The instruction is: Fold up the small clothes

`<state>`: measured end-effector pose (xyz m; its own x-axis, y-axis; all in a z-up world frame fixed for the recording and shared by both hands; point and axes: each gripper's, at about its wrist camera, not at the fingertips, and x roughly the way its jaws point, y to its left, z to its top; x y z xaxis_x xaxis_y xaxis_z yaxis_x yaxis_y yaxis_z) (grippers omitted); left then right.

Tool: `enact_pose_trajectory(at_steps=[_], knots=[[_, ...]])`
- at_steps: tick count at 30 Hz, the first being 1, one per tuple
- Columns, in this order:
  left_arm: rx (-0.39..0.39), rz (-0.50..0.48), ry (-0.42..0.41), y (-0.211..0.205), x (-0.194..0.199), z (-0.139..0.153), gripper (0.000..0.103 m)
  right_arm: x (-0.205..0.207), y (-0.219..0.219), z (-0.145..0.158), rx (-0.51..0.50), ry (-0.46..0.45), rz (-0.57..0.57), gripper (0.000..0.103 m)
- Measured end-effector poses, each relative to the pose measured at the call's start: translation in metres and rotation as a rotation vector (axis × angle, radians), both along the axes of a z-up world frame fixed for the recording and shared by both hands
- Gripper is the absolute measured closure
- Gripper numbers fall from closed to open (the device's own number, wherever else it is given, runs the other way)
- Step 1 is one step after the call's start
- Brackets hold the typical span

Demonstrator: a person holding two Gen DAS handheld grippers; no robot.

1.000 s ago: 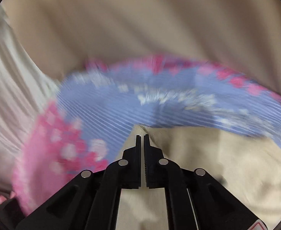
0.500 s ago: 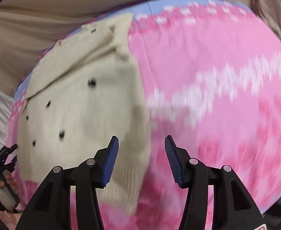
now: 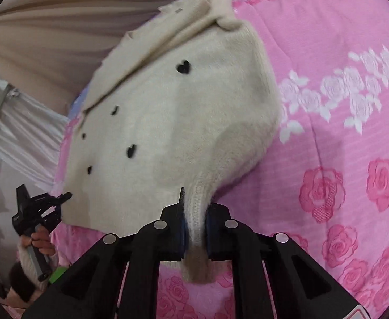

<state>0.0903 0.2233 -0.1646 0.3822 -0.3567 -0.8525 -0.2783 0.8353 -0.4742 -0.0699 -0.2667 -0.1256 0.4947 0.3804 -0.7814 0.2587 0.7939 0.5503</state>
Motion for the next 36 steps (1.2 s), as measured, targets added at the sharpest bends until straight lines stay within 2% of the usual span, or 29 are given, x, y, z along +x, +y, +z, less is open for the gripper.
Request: enact_pose_trajectory(at_steps=[5, 9, 13, 18, 21, 23, 24, 25, 26, 27, 28, 30, 31, 34, 36], knots=[[-0.056, -0.009, -0.040, -0.012, -0.033, 0.037, 0.097, -0.026, -0.030, 0.046, -0.047, -0.068, 0.034, 0.095], [-0.059, -0.064, -0.019, -0.027, -0.077, 0.047, 0.097, -0.056, -0.057, 0.062, -0.108, -0.056, 0.051, 0.095], [-0.043, -0.099, 0.066, -0.034, -0.123, 0.031, 0.097, -0.088, -0.069, 0.048, -0.120, 0.017, 0.076, 0.095], [-0.036, -0.104, 0.168, -0.025, -0.158, 0.008, 0.097, -0.136, -0.066, 0.003, -0.094, 0.144, 0.106, 0.095], [-0.052, -0.107, 0.148, -0.025, -0.154, 0.009, 0.095, -0.134, -0.064, -0.015, -0.045, 0.161, 0.082, 0.094], [-0.042, -0.122, 0.126, -0.033, -0.148, 0.013, 0.088, -0.125, -0.064, -0.016, -0.004, 0.160, 0.048, 0.086], [-0.034, -0.123, 0.128, -0.037, -0.145, 0.013, 0.081, -0.121, -0.063, -0.016, 0.006, 0.157, 0.042, 0.085], [-0.026, -0.121, 0.135, -0.038, -0.146, 0.012, 0.059, -0.118, -0.062, -0.016, 0.012, 0.157, 0.043, 0.079], [-0.014, -0.111, 0.150, -0.038, -0.147, 0.008, 0.048, -0.116, -0.060, -0.016, 0.010, 0.156, 0.043, 0.074], [-0.012, -0.099, 0.166, -0.038, -0.145, 0.004, 0.048, -0.115, -0.058, -0.018, 0.009, 0.157, 0.045, 0.073], [-0.025, -0.091, 0.184, -0.037, -0.144, -0.001, 0.049, -0.113, -0.054, -0.019, 0.010, 0.163, 0.051, 0.073], [-0.042, -0.085, 0.218, -0.034, -0.143, -0.007, 0.073, -0.110, -0.051, -0.019, 0.015, 0.161, 0.061, 0.085], [-0.061, -0.110, 0.227, -0.034, -0.143, -0.008, 0.096, -0.111, -0.050, -0.015, 0.037, 0.142, 0.066, 0.092], [-0.095, -0.139, 0.206, -0.028, -0.149, 0.006, 0.097, -0.118, -0.056, 0.006, 0.072, 0.075, 0.080, 0.093], [-0.135, -0.139, 0.169, -0.021, -0.149, 0.031, 0.097, -0.120, -0.065, 0.026, 0.108, 0.016, 0.059, 0.093]])
